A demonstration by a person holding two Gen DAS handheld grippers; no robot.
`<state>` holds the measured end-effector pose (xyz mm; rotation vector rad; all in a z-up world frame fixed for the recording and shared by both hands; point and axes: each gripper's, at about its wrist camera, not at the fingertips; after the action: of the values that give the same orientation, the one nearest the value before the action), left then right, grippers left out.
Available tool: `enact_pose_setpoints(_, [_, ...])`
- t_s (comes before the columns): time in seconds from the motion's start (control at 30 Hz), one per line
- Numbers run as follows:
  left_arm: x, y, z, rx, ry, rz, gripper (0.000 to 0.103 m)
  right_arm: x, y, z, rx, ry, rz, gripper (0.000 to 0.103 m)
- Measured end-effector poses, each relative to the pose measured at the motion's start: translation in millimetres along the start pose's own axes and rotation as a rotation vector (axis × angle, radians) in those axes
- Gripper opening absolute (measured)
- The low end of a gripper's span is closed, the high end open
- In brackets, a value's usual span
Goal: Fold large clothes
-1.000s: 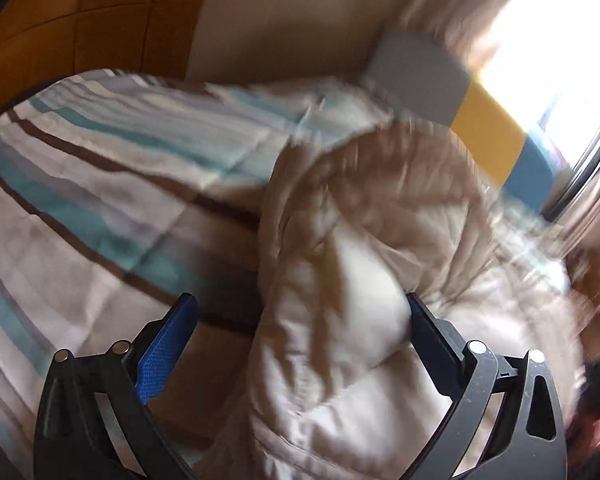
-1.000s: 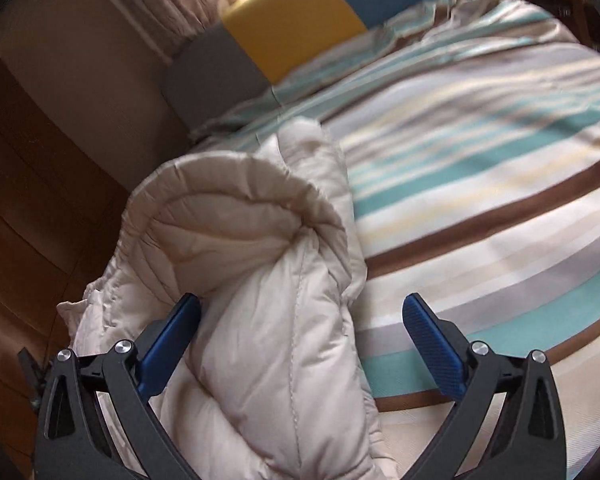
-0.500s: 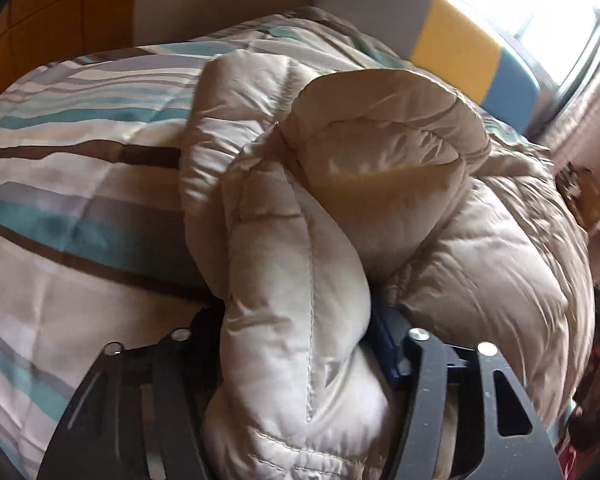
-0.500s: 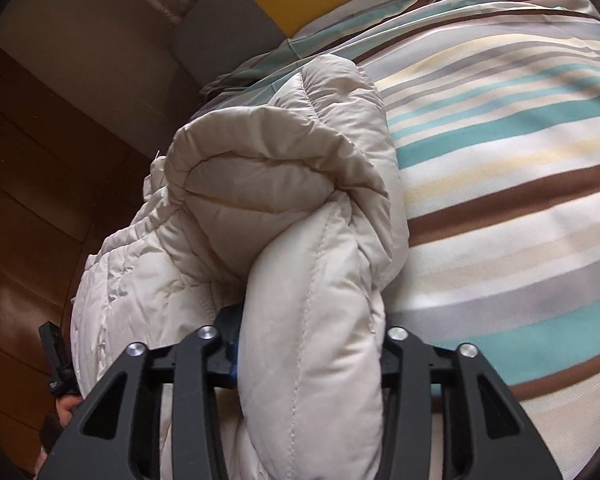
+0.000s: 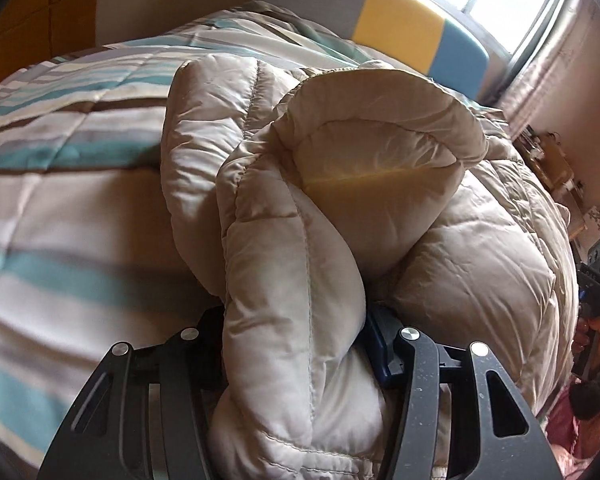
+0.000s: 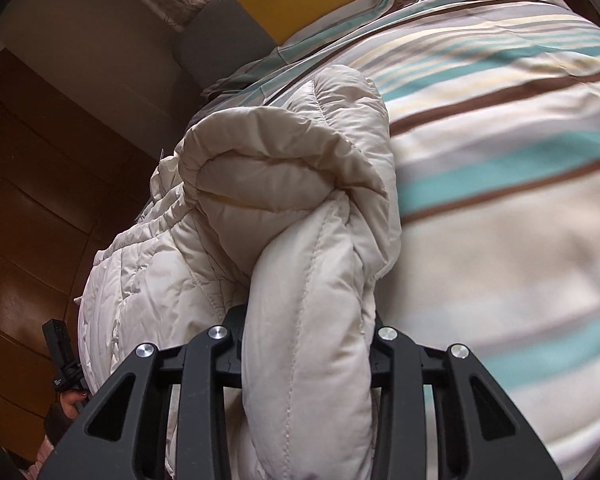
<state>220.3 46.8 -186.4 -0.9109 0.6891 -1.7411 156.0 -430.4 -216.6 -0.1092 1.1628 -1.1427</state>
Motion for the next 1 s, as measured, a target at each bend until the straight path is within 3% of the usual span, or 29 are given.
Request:
enact_pose_setpoints(0.27, [27.4, -21.4, -46.4, 0.026, -0.012, -0.061, 0.055, 9.1, -41.8, -26.9, 0.032, -0.01, -0.054, 0.034])
enact_pose_setpoints(0.37, [21.8, -27.1, -43.7, 0.046, -0.04, -0.032, 0.072, 2.6, -39.8, -20.9, 0.057, -0.021, -0.09, 0.049])
enact_pose_setpoints(0.43, [17.3, -37.2, -44.6, 0.06, -0.065, -0.02, 0.075, -2.0, -44.2, -20.8, 0.086, -0.047, -0.141, 0.062])
enact_pose_setpoints(0.67, [21.4, -62.0, -16.9, 0.148, -0.064, -0.028, 0.083, -17.3, -40.0, -2.9, 0.125, -0.103, -0.153, 0.066])
enact_pose_setpoints(0.73, [31.4, -56.2, -2.3, 0.134, -0.037, -0.05, 0.086, -21.8, -37.3, -1.7, 0.119, -0.125, -0.152, 0.066])
enact_pose_setpoints(0.77, [37.9, -47.5, 6.7, 0.104, -0.019, -0.042, 0.092, -27.4, -31.9, 2.7, 0.11, -0.147, -0.162, 0.066])
enact_pose_setpoints(0.87, [47.8, -19.5, 20.4, 0.025, -0.008, -0.034, 0.092, -36.8, -23.4, 3.7, 0.083, -0.219, -0.23, 0.06])
enact_pose_setpoints(0.93, [51.1, -7.9, 17.1, -0.004, -0.009, -0.014, 0.08, -35.6, -23.2, 0.5, 0.06, -0.255, -0.278, 0.04])
enact_pose_setpoints(1.0, [52.4, -8.6, 12.5, 0.011, -0.018, -0.043, 0.049, -37.0, -22.3, 0.1, 0.059, -0.283, -0.286, 0.03])
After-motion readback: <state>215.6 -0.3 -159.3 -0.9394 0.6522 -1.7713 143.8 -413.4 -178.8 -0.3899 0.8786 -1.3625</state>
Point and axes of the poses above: each gripper's, at about its wrist camera, not at the fingertips, and y roughly the way its jaws point, x to its right, z to its top, and after that the axes turned 3 degrees about z, right-handed
